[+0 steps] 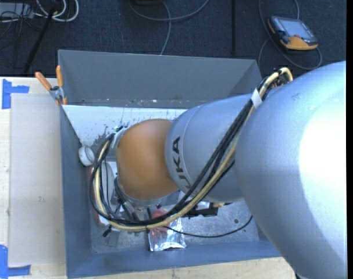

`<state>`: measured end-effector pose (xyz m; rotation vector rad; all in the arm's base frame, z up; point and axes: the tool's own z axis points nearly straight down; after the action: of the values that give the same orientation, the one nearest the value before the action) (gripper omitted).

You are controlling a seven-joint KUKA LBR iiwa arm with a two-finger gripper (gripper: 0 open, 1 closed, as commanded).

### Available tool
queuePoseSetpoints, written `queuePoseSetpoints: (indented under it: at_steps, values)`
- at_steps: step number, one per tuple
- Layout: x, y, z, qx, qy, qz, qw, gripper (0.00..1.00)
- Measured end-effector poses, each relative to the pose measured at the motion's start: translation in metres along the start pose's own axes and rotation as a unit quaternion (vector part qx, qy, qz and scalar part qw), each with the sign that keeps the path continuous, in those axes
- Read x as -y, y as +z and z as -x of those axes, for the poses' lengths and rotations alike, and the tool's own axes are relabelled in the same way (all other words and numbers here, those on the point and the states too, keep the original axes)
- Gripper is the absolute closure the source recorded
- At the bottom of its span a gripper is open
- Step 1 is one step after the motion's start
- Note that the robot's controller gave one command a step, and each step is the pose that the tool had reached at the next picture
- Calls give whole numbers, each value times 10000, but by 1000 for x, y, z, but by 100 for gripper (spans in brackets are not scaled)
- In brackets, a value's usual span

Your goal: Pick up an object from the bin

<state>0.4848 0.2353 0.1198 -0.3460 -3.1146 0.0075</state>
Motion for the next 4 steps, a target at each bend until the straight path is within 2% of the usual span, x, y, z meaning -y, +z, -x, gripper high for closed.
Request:
queuePoseSetpoints:
  at_steps: [1,2,3,4]
  values:
    - [-7,51,16,16,205,19,9998,0]
    - [-15,50,25,35,392,26,9992,0]
    - [79,47,81,45,382,10,9993,0]
    - [75,47,96,27,555,37,9984,0]
